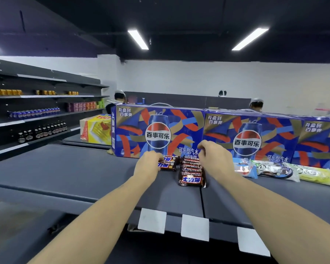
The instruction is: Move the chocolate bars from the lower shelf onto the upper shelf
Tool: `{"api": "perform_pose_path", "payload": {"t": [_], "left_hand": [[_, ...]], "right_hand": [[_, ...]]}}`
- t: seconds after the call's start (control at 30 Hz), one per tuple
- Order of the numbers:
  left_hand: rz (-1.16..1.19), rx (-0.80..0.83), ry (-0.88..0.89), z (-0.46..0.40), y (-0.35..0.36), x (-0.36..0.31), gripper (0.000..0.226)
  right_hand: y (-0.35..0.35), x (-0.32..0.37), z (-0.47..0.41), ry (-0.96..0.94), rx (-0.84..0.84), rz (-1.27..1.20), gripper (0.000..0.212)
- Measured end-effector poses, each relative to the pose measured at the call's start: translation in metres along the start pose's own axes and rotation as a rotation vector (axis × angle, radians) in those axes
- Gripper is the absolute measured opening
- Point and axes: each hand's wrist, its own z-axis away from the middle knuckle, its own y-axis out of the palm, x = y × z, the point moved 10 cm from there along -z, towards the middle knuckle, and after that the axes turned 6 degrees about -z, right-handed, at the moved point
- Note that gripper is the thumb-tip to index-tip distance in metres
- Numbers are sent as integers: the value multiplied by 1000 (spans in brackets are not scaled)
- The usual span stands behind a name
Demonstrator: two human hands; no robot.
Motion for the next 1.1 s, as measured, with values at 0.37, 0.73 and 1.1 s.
{"api": "perform_pose_path", "payload": {"t": [0.37, 0.73, 1.1], "left_hand": [[-30, -71, 155, -27, 11, -6, 56], [-20, -106, 97, 10, -40, 54, 39], [-38, -91, -5, 126, -94, 75, 23]], "right_hand": [[-8, -7, 3, 143, -57, 140, 20], [-1, 53, 37, 98, 2, 84, 23], [-10, 108, 114, 1, 70, 26, 30]]}}
